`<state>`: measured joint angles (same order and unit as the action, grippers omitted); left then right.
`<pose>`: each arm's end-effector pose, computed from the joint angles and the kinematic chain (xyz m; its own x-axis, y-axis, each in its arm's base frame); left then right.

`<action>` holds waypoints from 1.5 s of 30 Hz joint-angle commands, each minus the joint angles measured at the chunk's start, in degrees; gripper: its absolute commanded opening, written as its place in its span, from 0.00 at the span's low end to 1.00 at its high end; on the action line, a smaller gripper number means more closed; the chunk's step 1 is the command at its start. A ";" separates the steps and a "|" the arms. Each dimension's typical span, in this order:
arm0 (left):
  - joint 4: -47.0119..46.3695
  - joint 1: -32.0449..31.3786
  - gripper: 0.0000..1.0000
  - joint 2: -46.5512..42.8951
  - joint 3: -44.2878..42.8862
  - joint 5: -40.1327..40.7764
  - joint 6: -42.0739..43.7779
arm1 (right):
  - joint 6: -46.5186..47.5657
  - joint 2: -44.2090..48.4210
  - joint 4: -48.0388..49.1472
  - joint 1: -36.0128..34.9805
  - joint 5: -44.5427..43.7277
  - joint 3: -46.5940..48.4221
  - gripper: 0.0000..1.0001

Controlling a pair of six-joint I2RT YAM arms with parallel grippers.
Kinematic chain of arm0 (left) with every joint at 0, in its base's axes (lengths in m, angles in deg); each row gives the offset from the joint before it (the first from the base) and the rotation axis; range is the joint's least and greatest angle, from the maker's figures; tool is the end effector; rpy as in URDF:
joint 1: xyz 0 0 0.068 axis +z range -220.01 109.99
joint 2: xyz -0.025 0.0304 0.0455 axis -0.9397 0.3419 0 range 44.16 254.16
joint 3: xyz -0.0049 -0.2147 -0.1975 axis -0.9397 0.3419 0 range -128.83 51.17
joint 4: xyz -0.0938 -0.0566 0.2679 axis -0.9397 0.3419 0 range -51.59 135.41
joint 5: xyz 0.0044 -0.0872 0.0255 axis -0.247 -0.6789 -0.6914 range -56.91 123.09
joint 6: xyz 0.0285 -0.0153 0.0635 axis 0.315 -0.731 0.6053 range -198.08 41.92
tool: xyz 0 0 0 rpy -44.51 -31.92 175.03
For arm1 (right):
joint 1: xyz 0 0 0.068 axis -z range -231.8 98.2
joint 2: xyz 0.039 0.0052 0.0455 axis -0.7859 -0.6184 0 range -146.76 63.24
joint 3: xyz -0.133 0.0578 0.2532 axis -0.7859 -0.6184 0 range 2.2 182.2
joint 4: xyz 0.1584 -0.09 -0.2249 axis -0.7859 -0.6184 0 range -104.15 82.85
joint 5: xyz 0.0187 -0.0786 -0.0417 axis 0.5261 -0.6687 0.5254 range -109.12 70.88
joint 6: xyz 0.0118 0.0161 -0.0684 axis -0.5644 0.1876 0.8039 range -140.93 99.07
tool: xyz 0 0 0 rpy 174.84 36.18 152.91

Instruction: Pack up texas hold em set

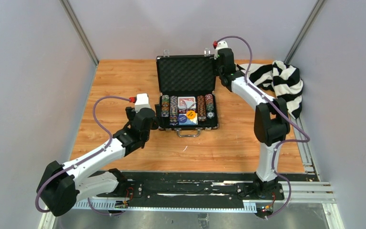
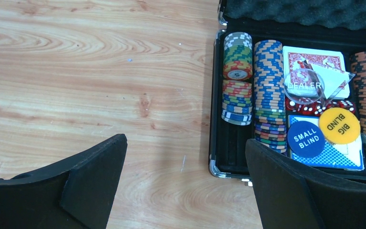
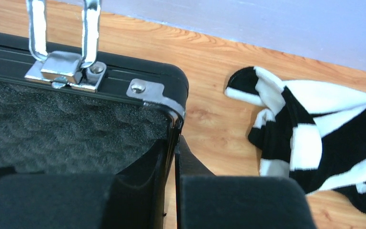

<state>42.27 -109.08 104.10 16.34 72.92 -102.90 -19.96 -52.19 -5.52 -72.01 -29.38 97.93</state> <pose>0.2226 -0.1325 0.2390 -0.3619 -0.1215 -0.9243 -0.1135 0.9898 -0.0857 0.5158 0.1788 0.2925 -0.2882 -0.1238 -0.9495 -0.1858 0.9800 -0.0713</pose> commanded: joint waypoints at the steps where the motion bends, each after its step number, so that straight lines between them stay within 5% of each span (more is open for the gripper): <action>1: -1.05 0.05 1.00 -1.35 0.27 3.06 -2.02 | 0.94 9.28 3.74 0.64 2.48 -7.93 0.01; 10: 3.27 -0.04 1.00 -6.43 0.21 0.25 -6.91 | -0.84 26.44 6.09 -2.74 3.50 -26.37 0.04; 15: 4.15 -0.13 0.99 -13.67 1.93 -1.12 -7.69 | -9.59 41.08 2.36 -7.39 5.76 -43.79 0.41; 18: 4.61 -0.13 0.99 -17.23 1.77 -3.25 -7.69 | -16.12 54.13 3.72 -18.38 3.99 -62.84 0.46; 21: 5.58 -0.22 0.96 -16.79 0.27 -7.34 -8.01 | -25.87 67.10 6.95 -31.17 0.16 -76.10 0.40; 25: 4.33 -0.22 0.95 -10.91 -2.17 -14.72 -8.74 | -23.78 77.47 9.80 -34.50 -4.81 -77.50 0.08; 29: 2.70 -0.22 0.95 -4.75 -4.83 -20.88 -7.78 | -14.21 71.38 11.93 -31.34 -10.98 -68.21 0.01; 35: 0.65 0.42 0.94 -2.24 -4.76 -21.54 -7.48 | -15.95 50.81 22.54 -14.93 11.25 -53.95 0.01; 38: 1.09 2.98 0.91 -0.43 -5.15 -27.53 -8.64 | -23.54 39.25 31.39 -8.60 19.60 -57.86 0.01; 45: -2.21 5.77 0.87 3.53 -4.33 -37.52 -9.88 | -36.95 11.21 65.16 -4.71 22.47 -74.70 0.01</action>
<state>44.39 -104.14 106.00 12.69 44.09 -111.57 -49.70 -31.28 47.59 -77.47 -11.35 30.94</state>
